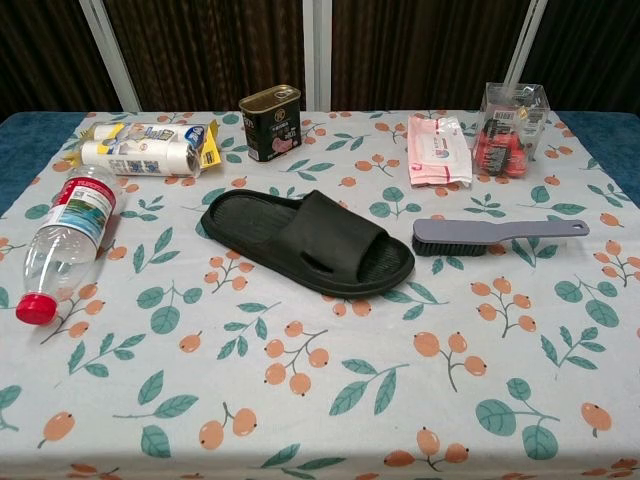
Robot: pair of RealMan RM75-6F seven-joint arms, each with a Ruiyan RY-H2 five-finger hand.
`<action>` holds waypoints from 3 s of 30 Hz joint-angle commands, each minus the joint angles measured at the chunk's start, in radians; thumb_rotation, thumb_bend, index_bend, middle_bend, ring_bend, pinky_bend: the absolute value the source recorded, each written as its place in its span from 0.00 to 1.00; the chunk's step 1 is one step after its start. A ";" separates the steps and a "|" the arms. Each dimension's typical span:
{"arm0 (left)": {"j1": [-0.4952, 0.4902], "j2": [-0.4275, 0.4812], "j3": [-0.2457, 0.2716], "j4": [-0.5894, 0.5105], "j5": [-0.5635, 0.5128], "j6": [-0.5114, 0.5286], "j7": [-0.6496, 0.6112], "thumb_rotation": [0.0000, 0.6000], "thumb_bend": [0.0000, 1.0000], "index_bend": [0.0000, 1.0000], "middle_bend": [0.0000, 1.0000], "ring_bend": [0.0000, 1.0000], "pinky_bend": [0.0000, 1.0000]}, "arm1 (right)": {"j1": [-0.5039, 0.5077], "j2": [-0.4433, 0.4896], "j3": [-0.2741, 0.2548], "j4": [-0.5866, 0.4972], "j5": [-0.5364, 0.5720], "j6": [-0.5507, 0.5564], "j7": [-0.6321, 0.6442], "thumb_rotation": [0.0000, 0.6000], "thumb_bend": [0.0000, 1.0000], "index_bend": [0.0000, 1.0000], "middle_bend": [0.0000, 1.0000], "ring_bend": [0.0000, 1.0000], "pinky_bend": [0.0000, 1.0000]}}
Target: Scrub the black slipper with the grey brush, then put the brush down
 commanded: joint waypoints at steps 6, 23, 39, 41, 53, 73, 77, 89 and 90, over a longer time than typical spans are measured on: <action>0.003 -0.003 0.003 0.010 0.004 0.004 -0.008 1.00 0.17 0.16 0.17 0.10 0.17 | 0.003 0.004 -0.004 -0.006 -0.005 -0.010 0.006 1.00 0.15 0.00 0.14 0.05 0.14; -0.008 -0.011 0.001 0.027 0.009 -0.009 -0.038 1.00 0.17 0.16 0.17 0.10 0.17 | 0.376 -0.125 0.086 0.066 0.182 -0.563 -0.196 1.00 0.06 0.14 0.24 0.07 0.14; -0.009 -0.028 0.003 0.067 -0.013 -0.032 -0.073 1.00 0.17 0.16 0.17 0.10 0.17 | 0.566 -0.410 0.074 0.399 0.317 -0.797 -0.246 1.00 0.16 0.35 0.42 0.26 0.29; -0.010 -0.030 0.003 0.071 -0.012 -0.033 -0.075 1.00 0.17 0.16 0.17 0.10 0.17 | 0.572 -0.419 0.071 0.412 0.324 -0.804 -0.244 1.00 0.17 0.39 0.46 0.31 0.36; -0.007 -0.037 0.003 0.081 -0.019 -0.034 -0.078 1.00 0.17 0.16 0.17 0.10 0.17 | 0.587 -0.412 0.055 0.419 0.336 -0.849 -0.167 1.00 0.18 0.50 0.53 0.44 0.56; 0.008 -0.040 0.002 0.087 -0.038 -0.031 -0.086 1.00 0.17 0.16 0.17 0.10 0.17 | 0.615 -0.459 0.058 0.471 0.328 -0.865 -0.069 1.00 0.18 0.74 0.75 0.77 0.93; 0.001 -0.038 -0.003 0.076 -0.044 -0.041 -0.082 1.00 0.17 0.16 0.17 0.10 0.17 | 0.627 -0.460 0.059 0.477 0.324 -0.863 -0.079 1.00 0.18 0.96 0.85 0.87 1.00; -0.089 0.026 -0.013 0.055 0.109 -0.048 -0.142 1.00 0.21 0.17 0.17 0.10 0.16 | 0.601 -0.341 0.071 0.339 0.258 -0.772 -0.013 1.00 0.25 1.00 0.98 1.00 1.00; -0.108 0.036 -0.016 0.047 0.125 -0.060 -0.152 1.00 0.24 0.17 0.17 0.10 0.16 | 0.599 -0.320 0.075 0.316 0.247 -0.755 -0.015 1.00 0.26 1.00 0.98 1.00 1.00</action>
